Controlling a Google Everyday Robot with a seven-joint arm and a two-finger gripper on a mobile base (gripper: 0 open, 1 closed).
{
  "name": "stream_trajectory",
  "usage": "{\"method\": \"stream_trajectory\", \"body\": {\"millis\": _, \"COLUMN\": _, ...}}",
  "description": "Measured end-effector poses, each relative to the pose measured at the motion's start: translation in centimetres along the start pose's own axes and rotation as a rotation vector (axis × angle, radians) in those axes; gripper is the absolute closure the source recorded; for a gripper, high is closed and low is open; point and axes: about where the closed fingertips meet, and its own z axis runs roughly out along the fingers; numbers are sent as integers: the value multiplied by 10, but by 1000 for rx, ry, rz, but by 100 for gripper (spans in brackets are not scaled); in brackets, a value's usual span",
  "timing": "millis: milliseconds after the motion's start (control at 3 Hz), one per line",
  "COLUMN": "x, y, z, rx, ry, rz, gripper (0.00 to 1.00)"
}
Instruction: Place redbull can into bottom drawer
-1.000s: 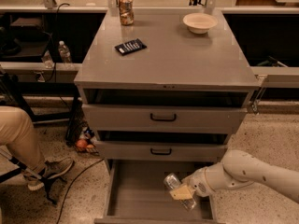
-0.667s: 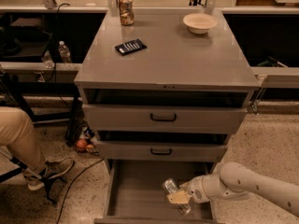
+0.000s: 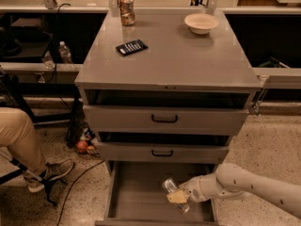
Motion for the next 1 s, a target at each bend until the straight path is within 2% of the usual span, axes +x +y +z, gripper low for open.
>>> {"method": "stream_trajectory", "body": {"millis": 333, "x": 2, "y": -39, "z": 34, "rx": 30, "ry": 6, "rz": 1, "gripper": 100}}
{"method": "stream_trajectory", "body": {"millis": 1000, "x": 9, "y": -89, "z": 82, "rx": 103, "ry": 20, "rz": 25, "gripper": 100}}
